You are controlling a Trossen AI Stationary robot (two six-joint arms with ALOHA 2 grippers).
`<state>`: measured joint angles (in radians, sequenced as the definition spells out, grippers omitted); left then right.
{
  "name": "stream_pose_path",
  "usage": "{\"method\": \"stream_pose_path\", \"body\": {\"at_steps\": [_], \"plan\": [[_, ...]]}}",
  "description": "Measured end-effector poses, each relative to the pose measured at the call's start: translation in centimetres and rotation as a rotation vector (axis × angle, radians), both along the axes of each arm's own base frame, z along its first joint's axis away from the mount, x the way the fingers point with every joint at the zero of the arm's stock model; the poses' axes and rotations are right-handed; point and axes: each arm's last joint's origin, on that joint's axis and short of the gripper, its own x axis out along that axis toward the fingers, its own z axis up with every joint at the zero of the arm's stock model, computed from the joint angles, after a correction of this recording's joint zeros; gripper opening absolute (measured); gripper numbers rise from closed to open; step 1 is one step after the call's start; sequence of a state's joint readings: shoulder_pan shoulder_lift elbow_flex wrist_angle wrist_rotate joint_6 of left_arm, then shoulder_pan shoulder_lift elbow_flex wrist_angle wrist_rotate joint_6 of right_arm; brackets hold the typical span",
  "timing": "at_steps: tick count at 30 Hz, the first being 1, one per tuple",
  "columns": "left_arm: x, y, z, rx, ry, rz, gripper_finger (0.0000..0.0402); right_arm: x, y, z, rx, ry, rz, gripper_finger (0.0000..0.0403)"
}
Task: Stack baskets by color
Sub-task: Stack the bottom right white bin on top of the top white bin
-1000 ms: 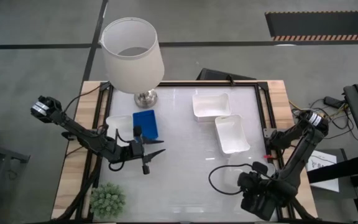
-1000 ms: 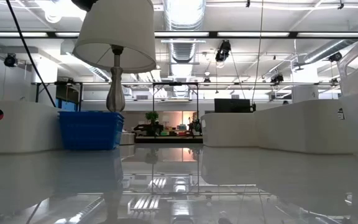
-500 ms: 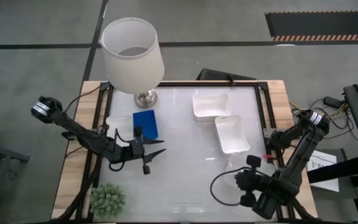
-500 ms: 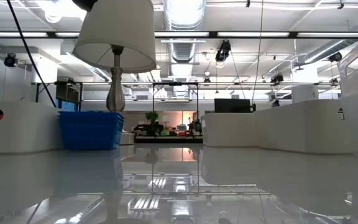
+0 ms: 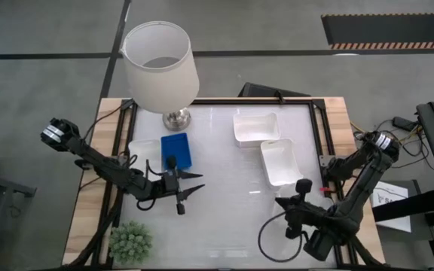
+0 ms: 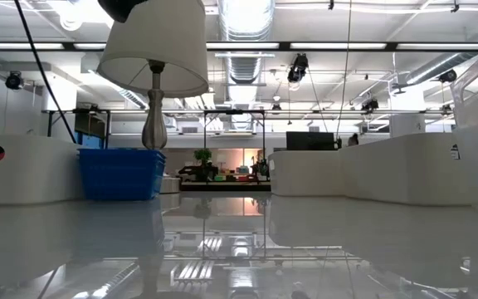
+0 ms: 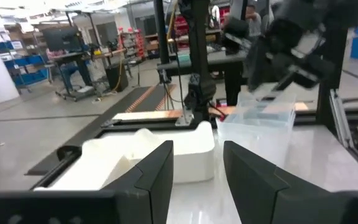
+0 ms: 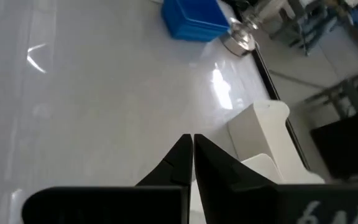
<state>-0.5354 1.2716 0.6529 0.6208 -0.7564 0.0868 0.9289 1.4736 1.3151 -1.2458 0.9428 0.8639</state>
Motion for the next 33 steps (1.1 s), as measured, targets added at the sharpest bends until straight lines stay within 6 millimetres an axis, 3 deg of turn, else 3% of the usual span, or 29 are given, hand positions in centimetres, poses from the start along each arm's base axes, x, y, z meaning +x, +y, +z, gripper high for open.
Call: {"method": "stream_pose_path", "body": {"at_steps": [5, 11, 18, 26, 33], "plan": [[0.4, 0.2, 0.9, 0.049, -0.013, 0.014, 0.0125, 1.6, -2.8, 1.1, 0.106, -0.018, -0.139, 0.0009], [0.4, 0.2, 2.3, 0.108, -0.037, 0.028, 0.0125, 4.6, -8.7, 2.0, 0.371, 0.019, -0.452, 0.0014], [0.5, 0.0, 2.1, 0.106, -0.036, 0.024, 0.0125, 6.9, -14.2, 1.5, 0.562, 0.228, -0.580, 0.0084], [0.5, -0.1, 2.0, 0.110, -0.030, 0.020, 0.0125, 8.0, -17.8, -0.2, 0.657, 0.303, -0.688, 0.0179], [0.5, -0.1, 1.9, 0.107, -0.030, 0.018, 0.0125, 9.4, -19.0, -3.7, 0.673, 0.350, -0.726, 0.0200]]}}
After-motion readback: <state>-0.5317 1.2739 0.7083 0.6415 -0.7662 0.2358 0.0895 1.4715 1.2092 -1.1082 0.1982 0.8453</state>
